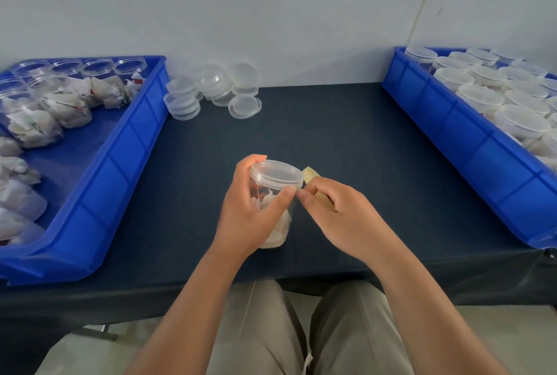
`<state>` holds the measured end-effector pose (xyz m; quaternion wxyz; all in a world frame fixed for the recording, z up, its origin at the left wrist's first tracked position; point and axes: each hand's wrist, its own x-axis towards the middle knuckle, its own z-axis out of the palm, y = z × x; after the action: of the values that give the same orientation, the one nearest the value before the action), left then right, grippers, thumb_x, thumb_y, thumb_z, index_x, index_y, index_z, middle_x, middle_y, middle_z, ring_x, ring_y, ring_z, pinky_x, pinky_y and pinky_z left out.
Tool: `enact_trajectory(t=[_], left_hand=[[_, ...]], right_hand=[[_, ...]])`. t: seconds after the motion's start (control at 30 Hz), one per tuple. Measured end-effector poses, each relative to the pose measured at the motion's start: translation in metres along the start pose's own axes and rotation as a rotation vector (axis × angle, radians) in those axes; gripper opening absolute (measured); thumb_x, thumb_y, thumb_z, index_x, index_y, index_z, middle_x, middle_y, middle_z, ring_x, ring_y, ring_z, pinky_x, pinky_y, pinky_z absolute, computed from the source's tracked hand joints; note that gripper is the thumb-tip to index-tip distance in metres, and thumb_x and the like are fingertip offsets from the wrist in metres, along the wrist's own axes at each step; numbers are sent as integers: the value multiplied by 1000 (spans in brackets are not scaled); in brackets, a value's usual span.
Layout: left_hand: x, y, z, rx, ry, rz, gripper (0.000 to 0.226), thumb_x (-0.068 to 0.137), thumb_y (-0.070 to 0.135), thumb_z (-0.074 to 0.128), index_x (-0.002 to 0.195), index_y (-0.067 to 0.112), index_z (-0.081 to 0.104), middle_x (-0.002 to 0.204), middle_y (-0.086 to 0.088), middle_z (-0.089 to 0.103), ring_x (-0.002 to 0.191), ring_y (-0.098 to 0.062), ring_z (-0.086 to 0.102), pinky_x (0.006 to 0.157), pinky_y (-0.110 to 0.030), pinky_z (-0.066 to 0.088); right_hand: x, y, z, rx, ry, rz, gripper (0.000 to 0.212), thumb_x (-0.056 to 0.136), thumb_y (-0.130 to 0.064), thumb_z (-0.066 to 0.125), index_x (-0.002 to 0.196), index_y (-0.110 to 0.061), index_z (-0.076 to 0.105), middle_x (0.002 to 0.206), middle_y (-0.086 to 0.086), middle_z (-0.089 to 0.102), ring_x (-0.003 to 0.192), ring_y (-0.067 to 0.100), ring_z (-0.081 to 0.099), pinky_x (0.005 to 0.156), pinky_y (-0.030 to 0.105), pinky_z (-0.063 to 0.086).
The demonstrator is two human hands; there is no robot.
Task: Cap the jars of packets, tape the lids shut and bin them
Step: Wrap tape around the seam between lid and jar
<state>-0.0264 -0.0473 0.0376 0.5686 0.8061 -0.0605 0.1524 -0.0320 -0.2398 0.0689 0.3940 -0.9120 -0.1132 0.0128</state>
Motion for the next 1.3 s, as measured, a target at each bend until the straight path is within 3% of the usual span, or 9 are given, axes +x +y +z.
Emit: enact_trajectory(t=[0.17, 0.3, 0.47, 0.63, 0.77, 0.93, 1.07, 1.13, 1.3], left_hand=[[1, 1, -6, -73, -44, -92, 52, 83, 62, 70, 129, 60, 46, 124, 35, 59, 114, 6, 62, 84, -10, 52], [0, 0, -19, -176, -99, -179, 52, 83, 65, 70, 131, 53, 55, 117, 21, 69, 103, -7, 71, 84, -31, 59], [-4, 5, -30, -226, -183, -261, 52, 83, 70, 67, 130, 52, 58, 111, 4, 75, 103, -16, 75, 92, -47, 61], [-9, 13, -38, -419, -225, -390, 56, 80, 71, 67, 130, 46, 65, 127, 2, 71, 115, -29, 73, 91, -50, 62], [-14, 16, -39, -642, -299, -459, 69, 83, 66, 77, 142, 33, 64, 134, -18, 69, 112, -40, 70, 94, -57, 58], [-16, 10, -40, -761, -382, -493, 84, 85, 65, 78, 152, 19, 55, 146, -22, 61, 121, -44, 62, 103, -57, 49], [-14, 12, -31, -756, -486, -495, 90, 102, 60, 55, 151, -14, 38, 135, -27, 52, 116, -44, 45, 101, -56, 35], [-11, 10, -32, -734, -520, -489, 84, 106, 62, 48, 151, -9, 44, 137, -24, 56, 118, -42, 49, 101, -55, 39], [-11, 17, -43, -430, -454, -349, 66, 95, 78, 55, 141, 32, 67, 138, -2, 70, 125, -21, 68, 95, -32, 59]], right_hand=[[-1, -2, -4, -39, -13, -18, 28, 105, -62, 49, 92, -40, 60, 85, -22, 61, 74, -1, 58, 64, 9, 42], [-4, -2, -23, -64, -69, -84, 25, 104, -65, 47, 105, -45, 61, 90, -31, 60, 77, -4, 58, 66, 5, 41], [-2, 1, -48, -68, -270, -128, 28, 101, -71, 44, 122, -59, 58, 110, -23, 65, 75, 7, 59, 69, 24, 51], [2, 3, -61, -80, -277, -149, 35, 97, -80, 40, 126, -67, 55, 90, -10, 64, 68, 5, 58, 62, 21, 46], [7, 3, -61, -58, -288, -114, 42, 90, -88, 42, 125, -69, 55, 94, -15, 65, 77, 8, 61, 70, 26, 51], [7, 1, -56, -38, -317, -94, 45, 90, -87, 46, 127, -63, 58, 96, -14, 66, 80, 9, 60, 74, 29, 52], [2, -7, -51, 66, -339, -144, 38, 96, -77, 49, 126, -58, 61, 90, -26, 64, 75, 1, 56, 70, 12, 46], [-1, -8, -50, 107, -350, -132, 40, 94, -78, 48, 127, -60, 59, 83, -27, 62, 72, 0, 54, 68, 11, 45], [-7, -2, -44, 103, -331, -129, 44, 95, -74, 49, 133, -54, 60, 88, -20, 61, 75, 2, 52, 71, 13, 45]])
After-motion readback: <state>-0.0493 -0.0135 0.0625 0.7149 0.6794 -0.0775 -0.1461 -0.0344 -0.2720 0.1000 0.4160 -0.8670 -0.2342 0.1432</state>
